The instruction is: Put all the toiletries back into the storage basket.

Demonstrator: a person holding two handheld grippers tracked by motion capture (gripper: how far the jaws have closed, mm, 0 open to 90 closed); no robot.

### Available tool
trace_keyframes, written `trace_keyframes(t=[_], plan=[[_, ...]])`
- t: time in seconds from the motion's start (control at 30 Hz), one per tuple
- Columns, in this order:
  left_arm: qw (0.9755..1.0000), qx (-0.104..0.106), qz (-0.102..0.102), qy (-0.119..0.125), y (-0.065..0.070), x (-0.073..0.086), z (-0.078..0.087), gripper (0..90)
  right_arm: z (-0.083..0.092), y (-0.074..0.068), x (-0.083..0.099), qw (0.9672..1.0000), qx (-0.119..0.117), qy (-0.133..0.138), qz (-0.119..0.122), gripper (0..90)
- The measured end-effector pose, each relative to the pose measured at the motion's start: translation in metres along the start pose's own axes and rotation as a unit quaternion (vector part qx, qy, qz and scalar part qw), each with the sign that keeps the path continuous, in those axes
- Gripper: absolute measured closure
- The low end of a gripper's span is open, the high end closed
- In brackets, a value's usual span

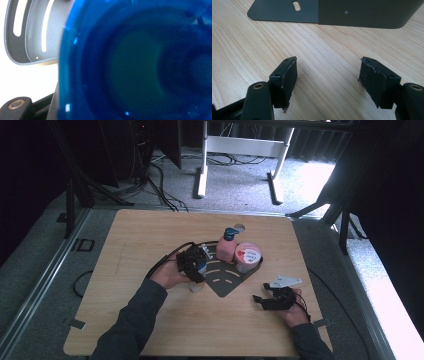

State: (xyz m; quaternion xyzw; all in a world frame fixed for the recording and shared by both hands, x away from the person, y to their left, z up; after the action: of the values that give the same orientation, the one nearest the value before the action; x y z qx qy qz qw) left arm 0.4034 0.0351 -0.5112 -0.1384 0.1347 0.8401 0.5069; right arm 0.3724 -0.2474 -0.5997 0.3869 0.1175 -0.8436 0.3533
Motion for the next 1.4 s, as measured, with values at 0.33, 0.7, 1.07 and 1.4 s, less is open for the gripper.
trace_keyframes(t=[0.33,0.7,1.07,1.4], plan=[[1.0000,0.005,0.001,-0.008,-0.0008,0.0015,0.0002,52.3,0.0000,0.0000,0.0000,1.0000,0.000,0.000,0.000,30.3],[0.9999,0.003,0.003,-0.011,-0.0003,0.0011,0.0005,54.4,0.0000,-0.0001,0.0000,1.0000,0.000,0.000,0.000,30.3],[0.9999,0.004,0.003,-0.013,0.0025,0.0011,0.0008,55.0,0.0000,-0.0001,0.0000,1.0000,0.000,0.000,0.000,30.2],[0.9999,0.008,-0.003,-0.008,0.0076,-0.0042,0.0027,55.0,0.0000,0.0000,0.0000,1.0000,0.000,0.000,0.000,30.3]])
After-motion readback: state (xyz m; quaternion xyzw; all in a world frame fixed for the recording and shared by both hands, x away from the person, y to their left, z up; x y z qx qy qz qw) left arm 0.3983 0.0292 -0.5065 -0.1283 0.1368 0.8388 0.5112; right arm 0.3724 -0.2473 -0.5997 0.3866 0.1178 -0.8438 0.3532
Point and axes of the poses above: each handheld gripper's, and its own axes: z roughly backward along the jaws, x roughly out of its underside, y roughly to its right, the point moved 6 cm from there along -z, roughly forward along the jaws, and after that the axes turned 6 degrees about x, right-handed, at the moved point
